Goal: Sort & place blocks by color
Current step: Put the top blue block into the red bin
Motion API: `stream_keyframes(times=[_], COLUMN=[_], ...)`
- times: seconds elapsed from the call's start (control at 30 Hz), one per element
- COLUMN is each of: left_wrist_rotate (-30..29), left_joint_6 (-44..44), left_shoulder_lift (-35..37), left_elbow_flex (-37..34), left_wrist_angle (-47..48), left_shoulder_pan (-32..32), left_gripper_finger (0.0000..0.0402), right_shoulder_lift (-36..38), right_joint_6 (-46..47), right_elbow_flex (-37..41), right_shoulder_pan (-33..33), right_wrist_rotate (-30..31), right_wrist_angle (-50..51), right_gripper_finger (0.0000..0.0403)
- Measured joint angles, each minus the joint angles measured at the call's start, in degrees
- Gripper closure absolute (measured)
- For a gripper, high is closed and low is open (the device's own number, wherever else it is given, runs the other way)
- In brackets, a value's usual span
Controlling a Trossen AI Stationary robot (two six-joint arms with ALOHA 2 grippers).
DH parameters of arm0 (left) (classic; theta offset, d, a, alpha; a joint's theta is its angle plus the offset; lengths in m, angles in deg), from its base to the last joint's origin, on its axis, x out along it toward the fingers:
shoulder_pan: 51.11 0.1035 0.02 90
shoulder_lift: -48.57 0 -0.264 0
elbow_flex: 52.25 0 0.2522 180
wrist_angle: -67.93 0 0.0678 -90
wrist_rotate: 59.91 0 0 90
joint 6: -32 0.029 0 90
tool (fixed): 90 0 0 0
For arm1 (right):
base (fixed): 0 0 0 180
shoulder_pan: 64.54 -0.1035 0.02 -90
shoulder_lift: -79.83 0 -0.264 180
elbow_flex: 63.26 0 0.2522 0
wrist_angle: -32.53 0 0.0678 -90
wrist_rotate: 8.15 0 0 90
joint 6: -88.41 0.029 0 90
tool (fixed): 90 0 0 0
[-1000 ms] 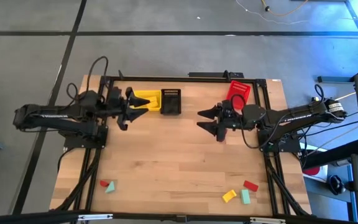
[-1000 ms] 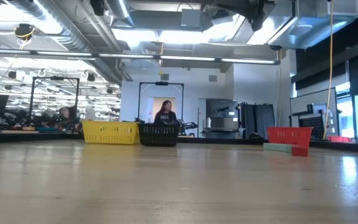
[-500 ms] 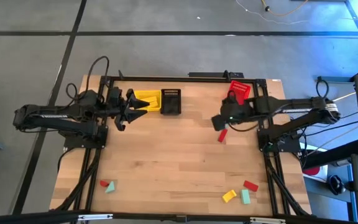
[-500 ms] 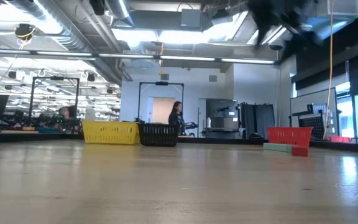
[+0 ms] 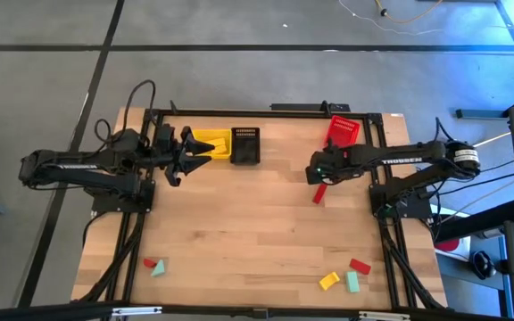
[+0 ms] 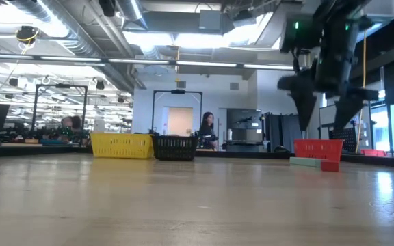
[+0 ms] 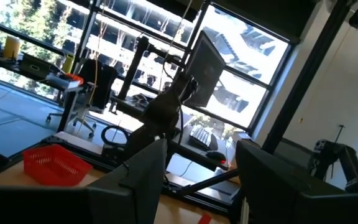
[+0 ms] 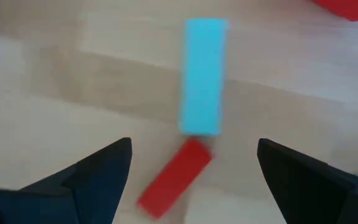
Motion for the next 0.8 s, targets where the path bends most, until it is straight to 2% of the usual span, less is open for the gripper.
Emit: stream_keyframes(times=[0.23, 0.47, 0.63, 0.8], left_wrist_rotate=[-0.1, -3.7, -4.2, -4.2], left_joint_6=[0.0, 0.0, 0.0, 0.0], left_shoulder_lift=[0.0, 0.0, 0.0, 0.0], left_elbow_flex=[0.0, 0.0, 0.0, 0.0], left_wrist_angle=[0.0, 0.0, 0.0, 0.0], left_shoulder_pan=[0.0, 0.0, 0.0, 0.0], left_gripper_finger=[0.0214, 0.0214, 0.0214, 0.0214], right_shoulder_lift=[-4.2, -9.2, -12.6, -14.9], right_joint_6=[-0.1, -1.5, -1.6, -2.0], right_elbow_flex=[3.7, 3.7, 3.7, 3.3], right_shoulder_pan=[2.5, 2.7, 2.7, 2.6], right_wrist_rotate=[0.4, 0.5, 0.5, 0.2], right_wrist_angle=[-7.9, -10.8, -11.8, -12.5], right_gripper_finger=[0.0054, 0.0061, 0.0096, 0.0155])
